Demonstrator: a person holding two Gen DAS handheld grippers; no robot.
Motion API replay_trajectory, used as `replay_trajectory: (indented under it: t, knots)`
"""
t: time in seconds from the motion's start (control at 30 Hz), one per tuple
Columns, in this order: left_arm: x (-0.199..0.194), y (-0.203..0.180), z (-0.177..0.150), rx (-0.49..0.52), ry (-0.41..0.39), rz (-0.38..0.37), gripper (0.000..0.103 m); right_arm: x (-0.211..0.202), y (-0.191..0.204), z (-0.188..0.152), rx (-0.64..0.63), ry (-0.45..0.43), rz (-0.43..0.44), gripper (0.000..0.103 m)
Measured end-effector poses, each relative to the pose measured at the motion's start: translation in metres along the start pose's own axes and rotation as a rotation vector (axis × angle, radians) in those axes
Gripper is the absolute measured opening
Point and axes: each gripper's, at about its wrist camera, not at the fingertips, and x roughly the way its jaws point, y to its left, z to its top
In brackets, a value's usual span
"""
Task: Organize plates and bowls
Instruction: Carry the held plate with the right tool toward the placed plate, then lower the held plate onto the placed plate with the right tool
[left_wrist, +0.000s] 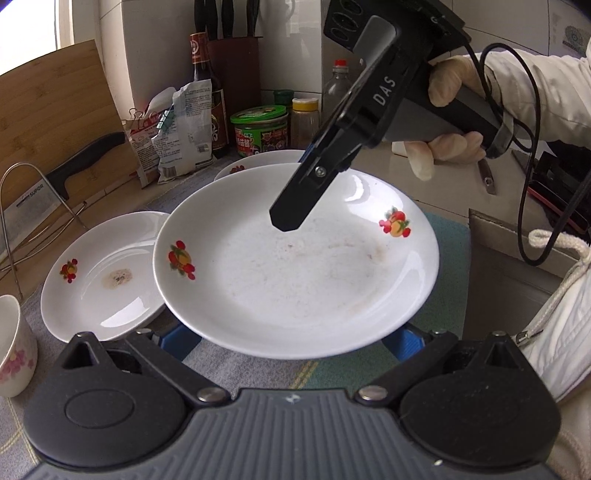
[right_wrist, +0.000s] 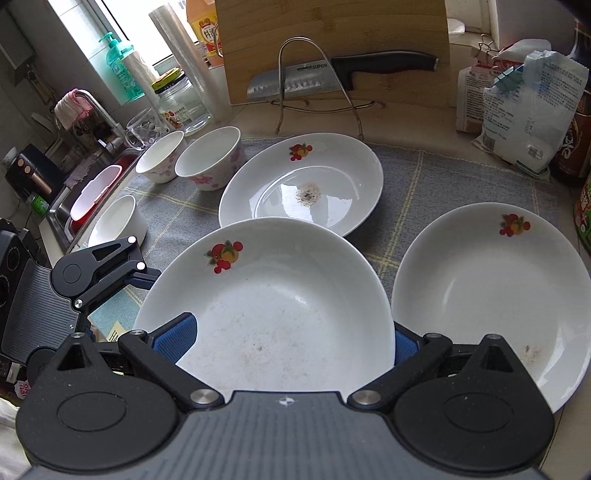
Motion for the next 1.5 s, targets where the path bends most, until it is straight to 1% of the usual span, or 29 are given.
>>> replay_trajectory:
  t: [0.3, 0.73, 1.07, 1.5]
  knots:
    - [0.032, -0.005, 0.03, 0.021, -0.004, -0.023, 0.102, -0.018, -0.041, 0.0, 0.032, -0.031, -0.027, 0.103]
    - [0.073, -0.007, 0.058, -0.003, 0.018, -0.032, 0.102, -0.028, -0.093, 0.004, 0.05, -0.065, -0.03, 0.103]
    - [0.092, -0.005, 0.071, -0.016, 0.034, -0.034, 0.102, -0.023, -0.122, 0.005, 0.076, -0.064, -0.024, 0.103]
    - [0.106, 0.0, 0.076, -0.033, 0.046, -0.033, 0.102, -0.013, -0.142, 0.004, 0.1, -0.054, -0.014, 0.103]
